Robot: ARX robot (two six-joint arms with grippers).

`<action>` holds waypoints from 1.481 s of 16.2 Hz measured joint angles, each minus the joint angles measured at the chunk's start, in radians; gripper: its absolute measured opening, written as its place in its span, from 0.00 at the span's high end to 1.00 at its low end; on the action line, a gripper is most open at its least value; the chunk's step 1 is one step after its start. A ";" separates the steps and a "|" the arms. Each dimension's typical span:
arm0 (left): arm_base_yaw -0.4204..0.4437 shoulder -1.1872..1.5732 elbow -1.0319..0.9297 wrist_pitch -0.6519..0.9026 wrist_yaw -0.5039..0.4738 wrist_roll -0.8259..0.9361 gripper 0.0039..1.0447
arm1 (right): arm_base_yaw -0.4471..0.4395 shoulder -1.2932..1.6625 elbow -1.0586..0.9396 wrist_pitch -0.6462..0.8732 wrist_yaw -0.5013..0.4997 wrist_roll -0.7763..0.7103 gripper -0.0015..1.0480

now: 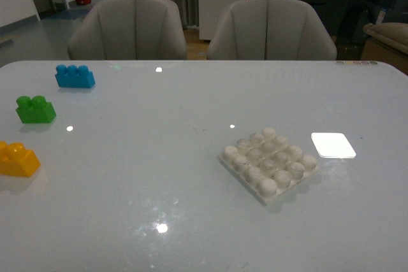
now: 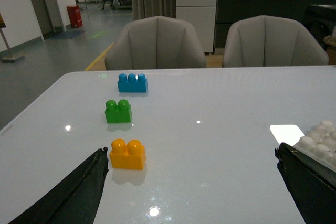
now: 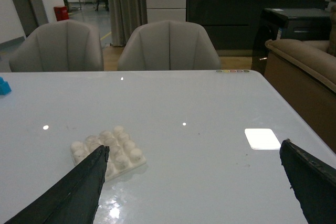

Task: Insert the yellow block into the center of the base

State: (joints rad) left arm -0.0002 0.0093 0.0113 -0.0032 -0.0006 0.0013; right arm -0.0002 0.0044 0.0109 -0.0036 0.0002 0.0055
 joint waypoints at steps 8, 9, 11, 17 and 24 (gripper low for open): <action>0.000 0.000 0.000 0.000 0.000 0.000 0.06 | -0.028 0.845 0.425 0.380 -0.011 0.072 0.06; 0.000 0.000 0.000 0.000 0.000 0.000 0.06 | -0.003 1.034 0.534 0.375 -0.020 0.072 0.06; 0.000 0.000 0.000 0.000 0.000 0.000 0.06 | 0.035 1.343 0.713 0.303 -0.018 0.045 0.06; 0.000 0.000 0.000 0.000 0.000 0.000 0.06 | 0.077 1.935 1.032 0.130 -0.060 -0.120 0.06; 0.000 0.000 0.000 0.000 0.000 0.000 0.06 | 0.113 2.145 1.231 0.048 -0.162 -0.190 0.06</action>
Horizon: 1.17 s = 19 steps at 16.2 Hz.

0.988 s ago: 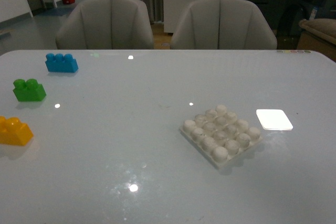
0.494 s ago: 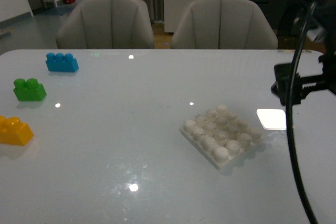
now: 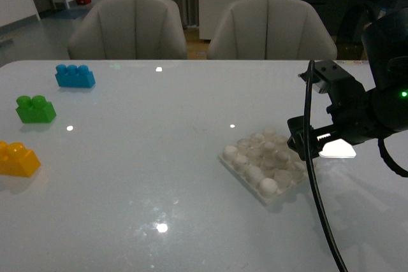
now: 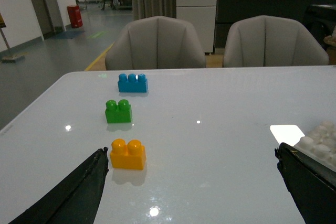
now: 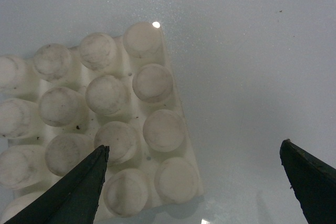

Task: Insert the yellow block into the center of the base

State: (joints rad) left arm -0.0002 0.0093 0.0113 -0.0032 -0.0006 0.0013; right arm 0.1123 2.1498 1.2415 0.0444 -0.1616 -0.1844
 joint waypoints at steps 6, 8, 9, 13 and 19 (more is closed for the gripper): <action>0.000 0.000 0.000 0.000 0.000 0.000 0.06 | 0.015 0.076 0.066 -0.029 -0.060 -0.020 0.06; 0.000 0.000 0.000 0.000 0.000 0.000 0.06 | 0.020 0.103 0.081 -0.045 -0.062 -0.020 0.06; 0.000 0.000 0.000 0.000 0.000 0.000 0.06 | 0.020 0.114 0.087 -0.053 -0.060 -0.020 0.06; 0.000 0.000 0.000 0.000 0.000 0.000 0.06 | 0.082 0.140 0.130 -0.110 -0.051 0.134 0.06; 0.000 0.000 0.000 0.000 0.000 0.000 0.06 | 0.126 0.160 0.169 -0.121 -0.050 0.191 0.06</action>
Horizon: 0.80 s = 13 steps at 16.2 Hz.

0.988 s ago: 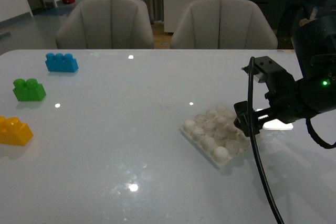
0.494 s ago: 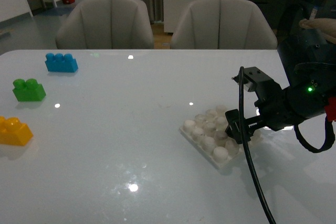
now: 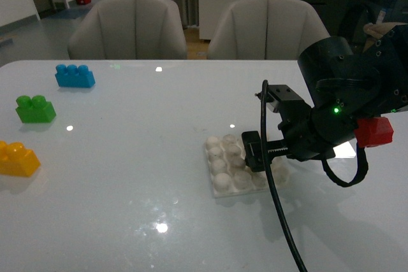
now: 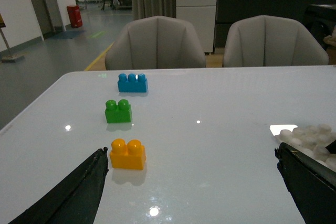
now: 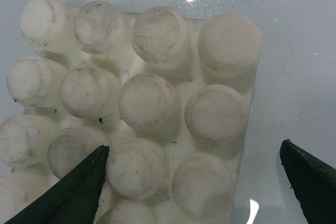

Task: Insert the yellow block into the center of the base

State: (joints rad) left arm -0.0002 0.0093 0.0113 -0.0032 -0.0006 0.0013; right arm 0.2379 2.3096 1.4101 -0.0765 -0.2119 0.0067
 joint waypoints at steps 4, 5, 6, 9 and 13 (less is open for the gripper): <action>0.000 0.000 0.000 0.000 0.000 0.000 0.06 | 0.008 0.006 0.013 -0.005 -0.005 0.025 0.06; 0.000 0.000 0.000 0.000 0.000 0.000 0.06 | 0.015 0.007 0.020 -0.008 -0.005 0.043 0.06; 0.000 0.000 0.000 0.000 0.000 0.000 0.06 | 0.020 0.011 0.024 -0.008 -0.003 0.060 0.06; 0.000 0.000 0.000 0.000 0.000 0.000 0.06 | 0.074 0.028 0.068 -0.033 -0.002 0.142 0.06; 0.000 0.000 0.000 0.000 0.000 0.000 0.06 | 0.117 0.080 0.169 -0.064 0.000 0.186 0.06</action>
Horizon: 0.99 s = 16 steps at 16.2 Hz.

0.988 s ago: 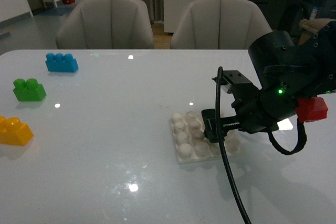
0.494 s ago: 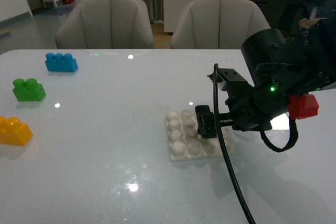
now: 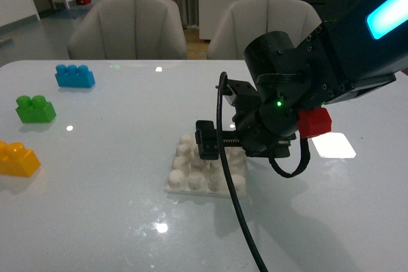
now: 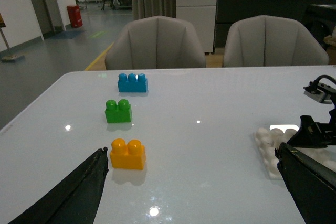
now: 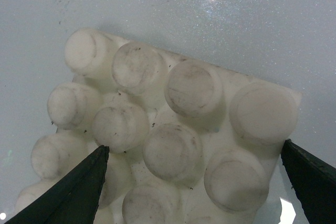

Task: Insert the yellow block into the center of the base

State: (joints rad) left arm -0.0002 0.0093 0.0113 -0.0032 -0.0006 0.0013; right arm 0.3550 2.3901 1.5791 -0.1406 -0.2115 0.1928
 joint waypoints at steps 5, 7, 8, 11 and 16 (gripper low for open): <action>0.000 0.000 0.000 0.000 0.000 0.000 0.06 | 0.048 0.019 0.058 -0.026 0.000 0.054 0.06; 0.000 0.000 0.000 0.000 0.000 0.000 0.06 | 0.055 0.016 0.049 -0.023 0.000 0.055 0.06; 0.000 0.000 0.000 0.000 0.000 0.000 0.06 | 0.048 0.007 0.031 -0.022 0.000 0.057 0.06; 0.000 0.000 0.000 0.000 0.000 0.000 0.06 | 0.002 -0.051 -0.024 -0.006 0.006 0.066 0.06; 0.000 0.000 0.000 0.000 0.000 0.000 0.06 | -0.039 -0.134 -0.093 0.073 0.018 0.087 0.06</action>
State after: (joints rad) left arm -0.0002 0.0093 0.0113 -0.0032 -0.0006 0.0013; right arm 0.3161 2.2559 1.4864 -0.0673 -0.1940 0.2802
